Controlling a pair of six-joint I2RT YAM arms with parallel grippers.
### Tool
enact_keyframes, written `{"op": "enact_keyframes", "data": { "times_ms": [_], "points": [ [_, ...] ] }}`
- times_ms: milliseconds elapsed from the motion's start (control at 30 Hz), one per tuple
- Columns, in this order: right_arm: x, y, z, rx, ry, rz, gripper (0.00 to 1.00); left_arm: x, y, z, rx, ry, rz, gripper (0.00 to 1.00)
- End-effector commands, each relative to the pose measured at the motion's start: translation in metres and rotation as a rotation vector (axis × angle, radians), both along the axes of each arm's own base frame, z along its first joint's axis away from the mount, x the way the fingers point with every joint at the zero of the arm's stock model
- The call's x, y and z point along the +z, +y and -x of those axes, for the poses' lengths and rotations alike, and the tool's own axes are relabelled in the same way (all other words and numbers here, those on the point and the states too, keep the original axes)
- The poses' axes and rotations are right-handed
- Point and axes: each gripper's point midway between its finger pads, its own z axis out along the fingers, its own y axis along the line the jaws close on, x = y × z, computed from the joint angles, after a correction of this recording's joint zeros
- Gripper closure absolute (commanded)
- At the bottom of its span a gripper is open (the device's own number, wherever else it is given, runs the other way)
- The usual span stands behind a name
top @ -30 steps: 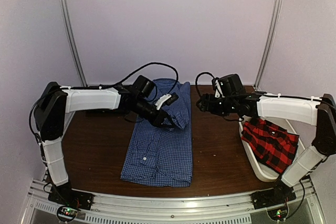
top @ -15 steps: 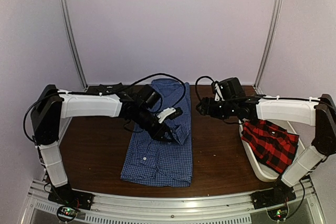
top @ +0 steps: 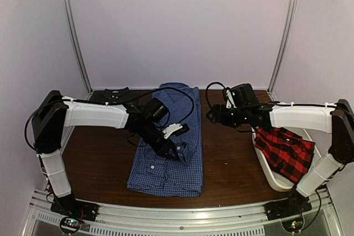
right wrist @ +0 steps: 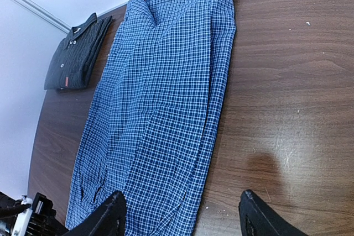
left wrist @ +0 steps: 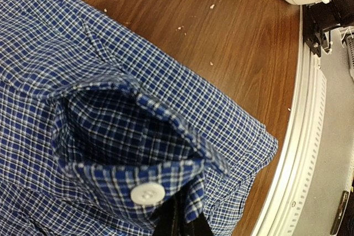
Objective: Fold and stack the long sleeve shirts
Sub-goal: Fold the sleeve of the rectangle-folded shirt.
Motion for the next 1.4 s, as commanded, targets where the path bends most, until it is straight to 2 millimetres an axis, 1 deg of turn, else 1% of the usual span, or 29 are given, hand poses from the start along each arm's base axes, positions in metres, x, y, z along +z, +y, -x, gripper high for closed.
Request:
{"op": "enact_keyframes", "data": {
  "times_ms": [0, 133, 233, 400, 700, 933, 1067, 1133, 1200, 1267, 1333, 1367],
  "points": [
    [-0.005, -0.001, -0.001, -0.001, 0.004, -0.005, 0.29, 0.014, 0.0, 0.001, -0.003, -0.034, 0.01, 0.91],
    [-0.009, -0.001, 0.0, 0.0, 0.012, -0.005, 0.29, 0.017, -0.001, -0.004, 0.021, -0.05, 0.006, 0.9],
    [-0.009, -0.001, 0.0, 0.0, 0.01, -0.007, 0.29, 0.018, -0.003, -0.002, 0.008, -0.035, 0.019, 0.89],
    [-0.007, 0.0, 0.0, 0.005, 0.008, -0.006, 0.29, 0.019, -0.002, 0.0, 0.005, -0.031, 0.021, 0.9],
    [-0.015, 0.003, 0.004, 0.024, 0.03, -0.012, 0.29, 0.019, 0.005, 0.014, -0.016, 0.007, 0.03, 0.9],
    [-0.019, 0.006, 0.006, 0.037, 0.04, -0.017, 0.29, 0.015, 0.009, 0.021, -0.027, 0.033, 0.03, 0.91],
    [-0.02, 0.008, 0.008, 0.044, 0.042, -0.014, 0.29, 0.011, 0.012, 0.028, -0.037, 0.055, 0.022, 0.9],
    [-0.021, 0.008, 0.008, 0.045, 0.042, -0.012, 0.28, 0.009, 0.015, 0.032, -0.042, 0.066, 0.014, 0.84],
    [-0.021, 0.009, 0.009, 0.049, 0.044, -0.009, 0.28, 0.007, 0.018, 0.034, -0.043, 0.071, 0.003, 0.74],
    [-0.021, 0.01, 0.009, 0.052, 0.042, -0.006, 0.28, 0.007, 0.021, 0.032, -0.031, 0.052, -0.01, 0.6],
    [-0.019, 0.011, 0.008, 0.055, 0.038, -0.001, 0.28, 0.013, 0.022, 0.026, -0.01, 0.021, -0.01, 0.5],
    [-0.018, 0.011, 0.007, 0.055, 0.037, 0.002, 0.28, 0.018, 0.022, 0.023, -0.002, 0.011, -0.002, 0.49]
  ]
}}
